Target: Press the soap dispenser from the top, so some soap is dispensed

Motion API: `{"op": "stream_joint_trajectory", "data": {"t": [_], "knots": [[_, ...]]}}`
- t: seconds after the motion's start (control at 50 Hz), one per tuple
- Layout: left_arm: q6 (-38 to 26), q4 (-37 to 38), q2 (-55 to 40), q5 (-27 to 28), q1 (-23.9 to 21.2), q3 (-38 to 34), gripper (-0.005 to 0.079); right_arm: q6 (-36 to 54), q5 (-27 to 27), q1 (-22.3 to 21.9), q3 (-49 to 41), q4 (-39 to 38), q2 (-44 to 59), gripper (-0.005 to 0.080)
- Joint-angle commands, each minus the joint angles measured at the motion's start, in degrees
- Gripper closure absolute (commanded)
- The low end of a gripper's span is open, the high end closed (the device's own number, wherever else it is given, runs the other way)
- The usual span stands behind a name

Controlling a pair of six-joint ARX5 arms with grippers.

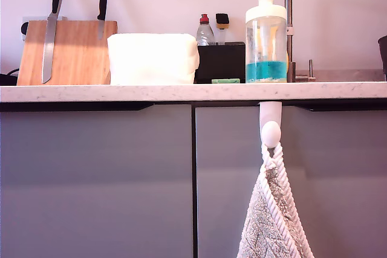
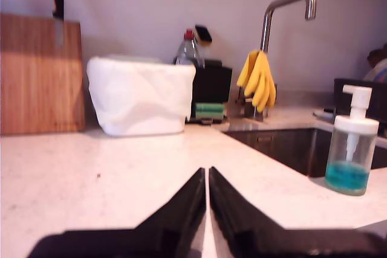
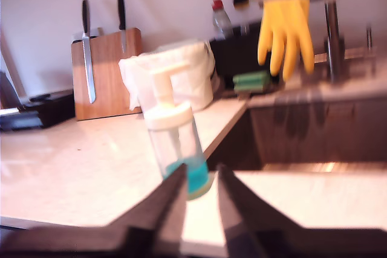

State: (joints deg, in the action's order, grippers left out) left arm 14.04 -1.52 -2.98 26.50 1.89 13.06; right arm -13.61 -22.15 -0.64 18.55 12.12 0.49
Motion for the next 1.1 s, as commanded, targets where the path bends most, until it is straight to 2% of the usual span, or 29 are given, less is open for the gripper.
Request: {"op": "stream_joint_trajectory", "data": {"t": [0.0, 0.14, 0.32, 0.6, 0.86, 1.08], "knots": [[0.1, -0.3, -0.7, 0.1, 0.0, -0.4, 0.0766, -1.5, -0.2, 0.2, -0.4, 0.7, -0.3, -0.0023], [0.1, -0.5, -1.2, 0.0, -0.1, -0.4, 0.0766, -1.1, -0.2, 0.3, -0.4, 0.2, 0.1, -0.0023], [0.1, -1.9, -1.6, 0.1, -0.2, -0.4, 0.0766, 4.3, -1.9, 0.3, -0.4, -2.2, 2.0, -0.0023], [0.2, -3.3, -1.6, 0.1, -0.2, -0.4, 0.0766, 8.9, -6.1, 1.3, -0.4, -5.7, 13.4, -0.0023], [0.4, -3.3, -1.9, 0.1, -0.2, -0.4, 0.0766, 14.3, -6.0, 7.1, 2.1, -11.3, 25.1, -0.0024], [1.3, -3.6, -3.0, 0.4, -0.2, -0.4, 0.0766, 21.3, -0.4, 13.3, 5.8, -15.6, 38.3, -0.0024]]}}
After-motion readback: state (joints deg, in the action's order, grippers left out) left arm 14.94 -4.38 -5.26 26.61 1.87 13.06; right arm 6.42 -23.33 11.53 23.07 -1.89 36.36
